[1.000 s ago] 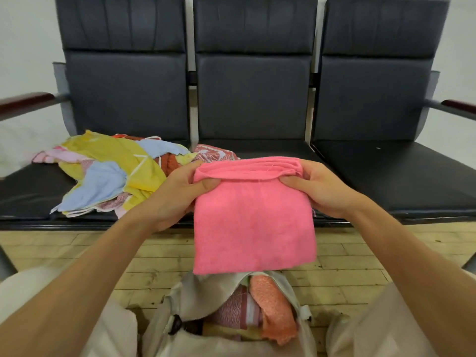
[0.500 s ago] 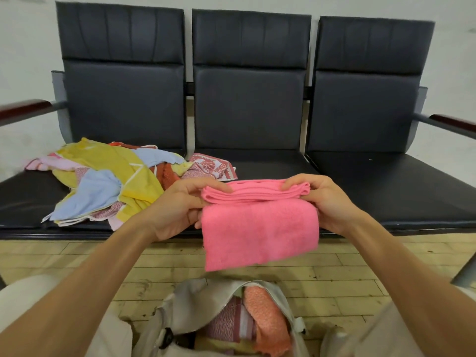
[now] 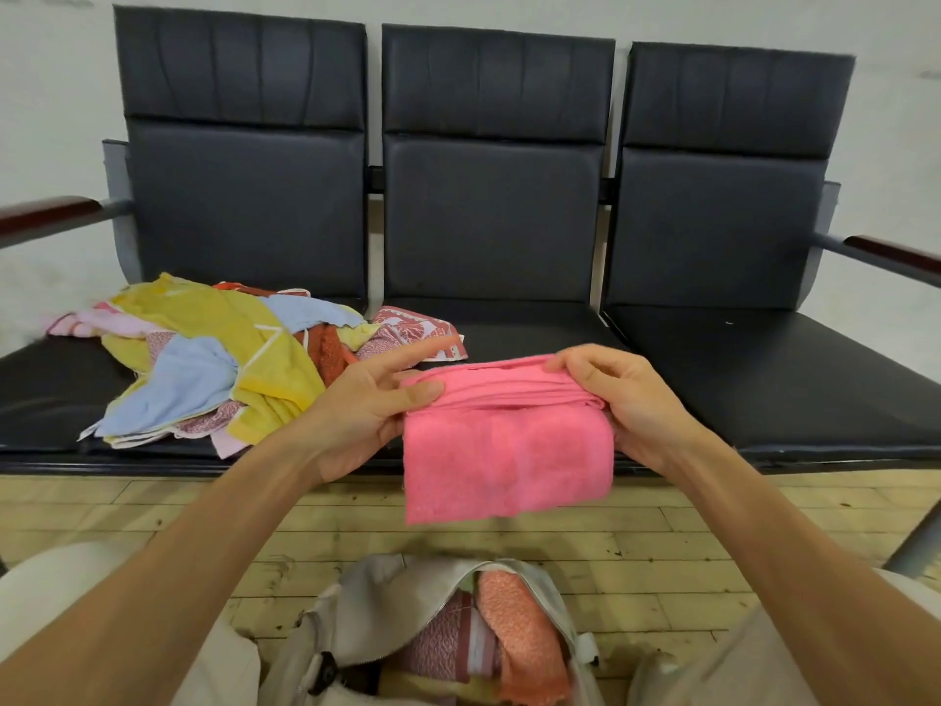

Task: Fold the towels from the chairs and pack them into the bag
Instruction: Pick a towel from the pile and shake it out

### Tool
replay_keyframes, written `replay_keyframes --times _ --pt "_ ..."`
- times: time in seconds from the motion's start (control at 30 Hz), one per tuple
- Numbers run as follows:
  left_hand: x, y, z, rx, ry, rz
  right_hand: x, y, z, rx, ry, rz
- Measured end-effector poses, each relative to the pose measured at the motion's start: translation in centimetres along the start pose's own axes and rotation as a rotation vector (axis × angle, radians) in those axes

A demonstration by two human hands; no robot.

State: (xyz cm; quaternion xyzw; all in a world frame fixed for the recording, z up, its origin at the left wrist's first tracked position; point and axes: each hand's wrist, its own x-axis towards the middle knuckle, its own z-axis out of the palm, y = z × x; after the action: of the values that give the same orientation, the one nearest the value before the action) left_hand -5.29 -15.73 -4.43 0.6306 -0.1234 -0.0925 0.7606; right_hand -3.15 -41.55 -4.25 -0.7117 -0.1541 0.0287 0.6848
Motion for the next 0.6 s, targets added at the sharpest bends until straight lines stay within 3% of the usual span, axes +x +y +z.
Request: replay_keyframes --times 0.17,0.3,0.43,0.6 --pt "0.3 0.0 -0.7 0.043 0.063 -0.06 0.4 0.1 -0.7 0.034 -0.101 -0.001" --pt "0.2 -0.2 -0.7 0.093 0.041 -0.12 -0.1 -0.6 -1.1 -0.185 -0.151 0.016" --pt "0.6 -0.7 -1.0 0.107 0.024 -0.177 -0.1 -0.6 -1.2 -0.256 -0.172 -0.004" --pt "0.2 -0.8 -1.1 0.329 -0.181 -0.133 0.1 -0.5 -1.8 -0.305 -0.254 -0.005"
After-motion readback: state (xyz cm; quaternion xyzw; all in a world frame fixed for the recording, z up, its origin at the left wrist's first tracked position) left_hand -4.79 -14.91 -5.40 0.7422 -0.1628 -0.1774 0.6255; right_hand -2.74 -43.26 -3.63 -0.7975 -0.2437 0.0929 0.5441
